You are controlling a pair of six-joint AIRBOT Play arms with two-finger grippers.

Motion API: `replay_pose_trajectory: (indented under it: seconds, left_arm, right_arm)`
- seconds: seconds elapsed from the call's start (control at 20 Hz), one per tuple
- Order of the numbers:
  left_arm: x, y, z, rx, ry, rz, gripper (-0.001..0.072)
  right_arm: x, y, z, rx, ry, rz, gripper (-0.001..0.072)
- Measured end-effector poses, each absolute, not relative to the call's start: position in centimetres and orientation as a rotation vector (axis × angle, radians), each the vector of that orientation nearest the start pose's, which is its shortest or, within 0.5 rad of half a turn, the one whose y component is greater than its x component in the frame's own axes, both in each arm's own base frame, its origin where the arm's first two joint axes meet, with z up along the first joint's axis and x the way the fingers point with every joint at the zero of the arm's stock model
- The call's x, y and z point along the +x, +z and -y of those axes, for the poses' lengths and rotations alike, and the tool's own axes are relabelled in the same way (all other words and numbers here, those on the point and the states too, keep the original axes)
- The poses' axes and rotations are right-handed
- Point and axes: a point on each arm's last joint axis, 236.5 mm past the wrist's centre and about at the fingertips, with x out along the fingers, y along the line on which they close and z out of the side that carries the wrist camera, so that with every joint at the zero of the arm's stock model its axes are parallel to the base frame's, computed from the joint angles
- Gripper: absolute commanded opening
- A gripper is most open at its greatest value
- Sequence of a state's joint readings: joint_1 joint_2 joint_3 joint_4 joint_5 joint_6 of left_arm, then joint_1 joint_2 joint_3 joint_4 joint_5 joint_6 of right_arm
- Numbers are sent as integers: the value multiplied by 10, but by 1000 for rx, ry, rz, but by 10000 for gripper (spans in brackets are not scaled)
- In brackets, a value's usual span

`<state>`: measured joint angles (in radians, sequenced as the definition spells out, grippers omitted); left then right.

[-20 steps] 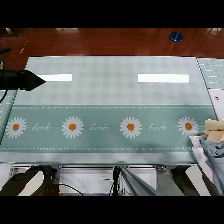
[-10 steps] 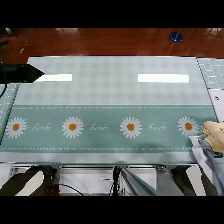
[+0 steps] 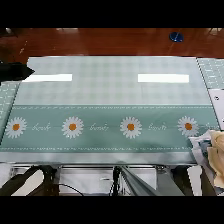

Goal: Fold the shirts.

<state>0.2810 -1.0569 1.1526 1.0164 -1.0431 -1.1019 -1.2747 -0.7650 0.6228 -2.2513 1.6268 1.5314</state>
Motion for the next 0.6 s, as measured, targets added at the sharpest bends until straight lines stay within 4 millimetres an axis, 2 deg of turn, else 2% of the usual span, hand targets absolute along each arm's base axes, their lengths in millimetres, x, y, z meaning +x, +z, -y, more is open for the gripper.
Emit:
replay_pose_trajectory:
  seconds: [0.05,0.1,0.15,0.3,0.35,0.4,0.45,0.5,0.55,0.6]
  left_arm:
    - [404,134,-7,-167,-239,-794,26]
    - [404,134,-10,-169,-234,-793,26]
    - [405,134,-11,-171,-231,-793,26]
    - [405,133,-14,-170,-224,-793,27]
    - [405,132,-15,-166,-222,-794,30]
    - [405,131,-17,-158,-219,-796,70]
    - [405,131,-17,-152,-218,-797,156]
    - [406,130,-18,-150,-216,-796,328]
    - [408,130,-20,-147,-212,-791,465]
    - [410,132,-22,-145,-204,-780,475]
  right_arm:
    - [-102,22,183,568,-1354,-1916,227]
    - [-103,18,187,551,-1352,-1915,447]
    - [-102,15,194,528,-1348,-1911,489]
    - [-99,11,213,457,-1324,-1897,491]
    - [-95,15,226,435,-1347,-1865,490]
    - [-89,20,241,421,-1372,-1814,488]
    - [-76,29,260,426,-1392,-1728,479]
    - [-56,40,282,438,-1397,-1612,456]
    - [-22,57,311,448,-1380,-1444,424]
    - [21,78,339,453,-1333,-1260,424]
